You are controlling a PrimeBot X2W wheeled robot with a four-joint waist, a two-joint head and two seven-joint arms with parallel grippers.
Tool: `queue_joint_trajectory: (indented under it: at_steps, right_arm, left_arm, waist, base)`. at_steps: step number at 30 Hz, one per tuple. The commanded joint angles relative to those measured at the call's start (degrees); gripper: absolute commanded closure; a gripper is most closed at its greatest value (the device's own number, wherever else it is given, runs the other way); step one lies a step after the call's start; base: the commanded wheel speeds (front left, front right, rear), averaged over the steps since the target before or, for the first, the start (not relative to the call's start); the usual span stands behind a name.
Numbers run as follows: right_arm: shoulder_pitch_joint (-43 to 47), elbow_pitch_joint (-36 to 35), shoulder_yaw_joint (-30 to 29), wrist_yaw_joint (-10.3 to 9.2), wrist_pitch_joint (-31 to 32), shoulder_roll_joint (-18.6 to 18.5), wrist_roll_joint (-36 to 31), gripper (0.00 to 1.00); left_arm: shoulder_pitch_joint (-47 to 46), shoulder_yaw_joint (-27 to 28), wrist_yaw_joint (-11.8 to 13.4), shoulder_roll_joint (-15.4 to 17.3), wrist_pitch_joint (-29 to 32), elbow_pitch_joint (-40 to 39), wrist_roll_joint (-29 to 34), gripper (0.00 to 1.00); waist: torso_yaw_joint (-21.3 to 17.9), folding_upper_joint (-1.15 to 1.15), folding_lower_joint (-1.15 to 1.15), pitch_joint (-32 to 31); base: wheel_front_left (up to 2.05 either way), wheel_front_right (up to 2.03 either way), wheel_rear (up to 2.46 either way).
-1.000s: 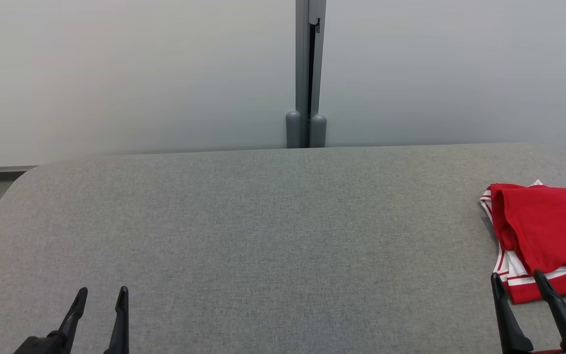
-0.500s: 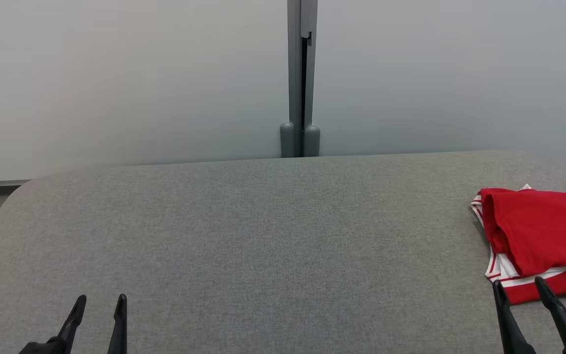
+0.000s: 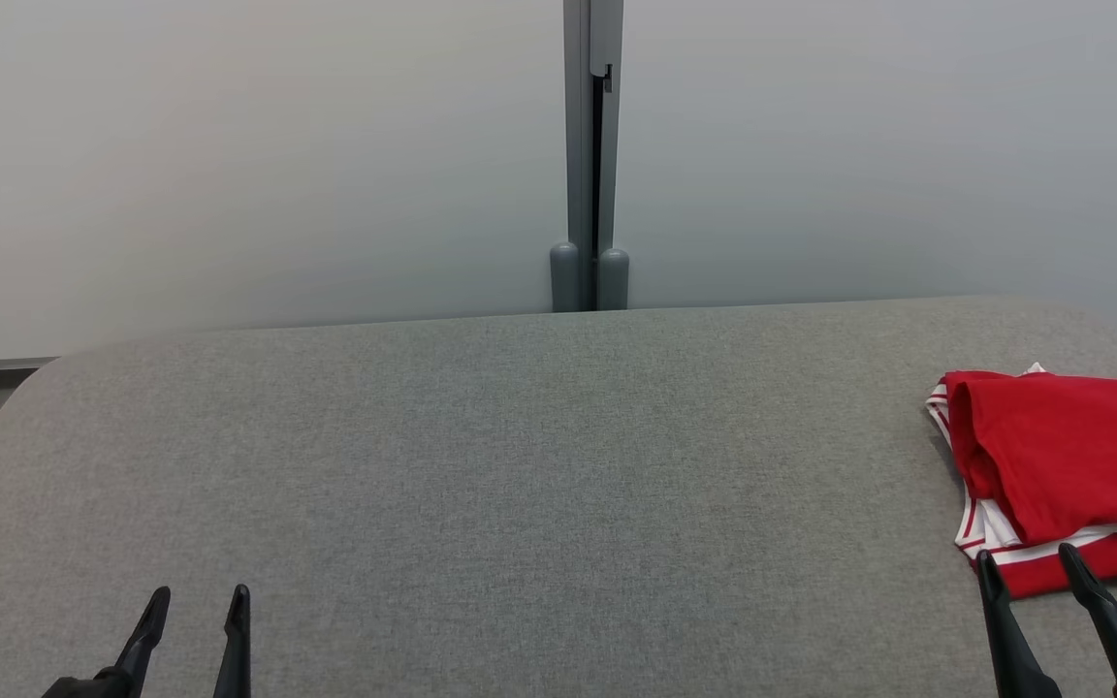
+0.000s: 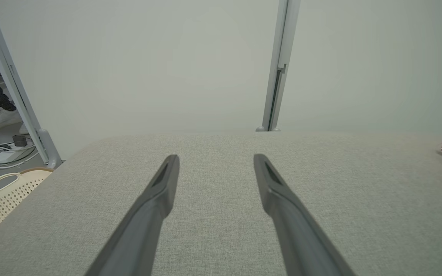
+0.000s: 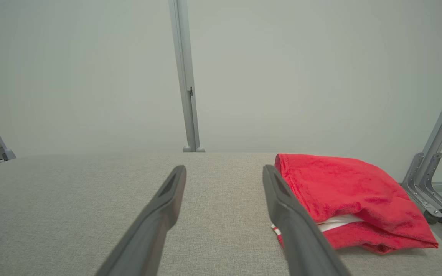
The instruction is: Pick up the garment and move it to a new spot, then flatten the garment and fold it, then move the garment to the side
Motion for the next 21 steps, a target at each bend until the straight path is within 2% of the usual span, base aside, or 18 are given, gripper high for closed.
queue_joint_trajectory:
  at_steps: [1,4,5,8,21]
  right_arm:
    - [-0.59,0.35,-0.10,-0.11,-0.47,-0.45,0.30,0.00]
    - [-0.63,0.32,-0.10,-0.11,-0.58,-0.66,0.33,0.00]
    - [-0.32,0.17,0.02,0.00,-0.26,-0.34,0.13,1.00]
    - [0.22,1.75,0.35,0.00,-0.22,0.32,0.26,1.00]
    - [-3.69,5.46,-0.20,-0.01,0.37,0.84,14.59,1.00]
  left_arm:
    - [-0.65,0.03,0.06,0.13,-0.33,0.19,-0.33,0.00]
    - [-1.07,-0.22,0.06,-0.06,-0.37,0.09,-0.17,0.00]
    - [-0.21,-0.30,0.00,-0.15,-0.25,0.08,-0.02,1.00]
    - [0.56,-0.94,-0.02,-1.58,-0.13,1.39,-0.13,1.00]
    - [-2.63,2.58,-2.92,-4.37,3.02,3.12,-11.47,1.00]
  waist:
    - [0.03,0.00,0.00,0.06]
    - [0.08,0.00,0.00,0.30]
    - [0.07,0.00,0.00,0.32]
    - [0.06,0.00,0.00,0.35]
    - [-0.07,0.00,0.00,1.02]
  base:
    - [0.00,0.00,0.00]
    - [0.00,0.00,0.00]
    - [0.00,0.00,0.00]
    - [0.00,0.00,0.00]
    - [0.00,0.00,0.00]
